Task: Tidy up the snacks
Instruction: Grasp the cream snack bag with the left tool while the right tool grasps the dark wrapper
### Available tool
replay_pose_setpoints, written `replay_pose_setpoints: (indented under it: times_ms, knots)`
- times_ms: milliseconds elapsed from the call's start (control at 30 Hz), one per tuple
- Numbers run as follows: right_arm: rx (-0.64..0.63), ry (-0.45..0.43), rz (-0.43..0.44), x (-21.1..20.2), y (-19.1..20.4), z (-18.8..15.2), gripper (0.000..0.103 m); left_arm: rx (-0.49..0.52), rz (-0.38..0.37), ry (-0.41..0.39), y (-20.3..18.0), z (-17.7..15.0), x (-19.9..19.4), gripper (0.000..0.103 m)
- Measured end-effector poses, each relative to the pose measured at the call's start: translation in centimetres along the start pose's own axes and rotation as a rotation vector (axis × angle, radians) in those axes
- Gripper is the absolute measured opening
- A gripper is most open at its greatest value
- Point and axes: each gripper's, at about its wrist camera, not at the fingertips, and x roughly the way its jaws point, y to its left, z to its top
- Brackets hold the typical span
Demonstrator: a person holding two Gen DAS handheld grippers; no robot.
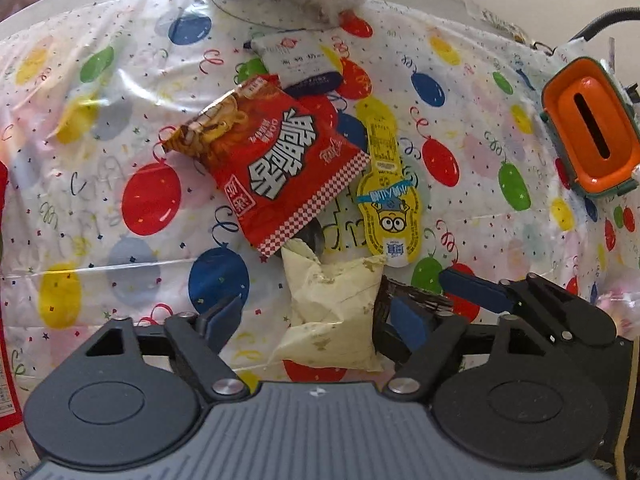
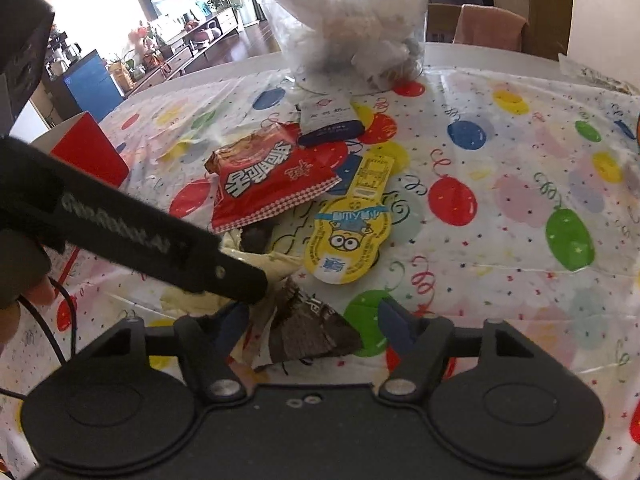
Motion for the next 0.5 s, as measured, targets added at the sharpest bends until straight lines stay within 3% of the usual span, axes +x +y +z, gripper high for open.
replay_pose_setpoints:
  times_ms: [333, 500]
  knots:
    - [-0.038, 0.019, 0.007, 0.7, 0.8, -0.3, 0.057, 0.009, -0.028, 0.029, -0.1, 0.0, 0.5, 0.048]
    - [-0.082, 0.024, -0.005, 0.5, 1.6, -0.6, 0.048, -0.006, -0.03, 0.024, 0.4, -0.4, 0.1, 0.041]
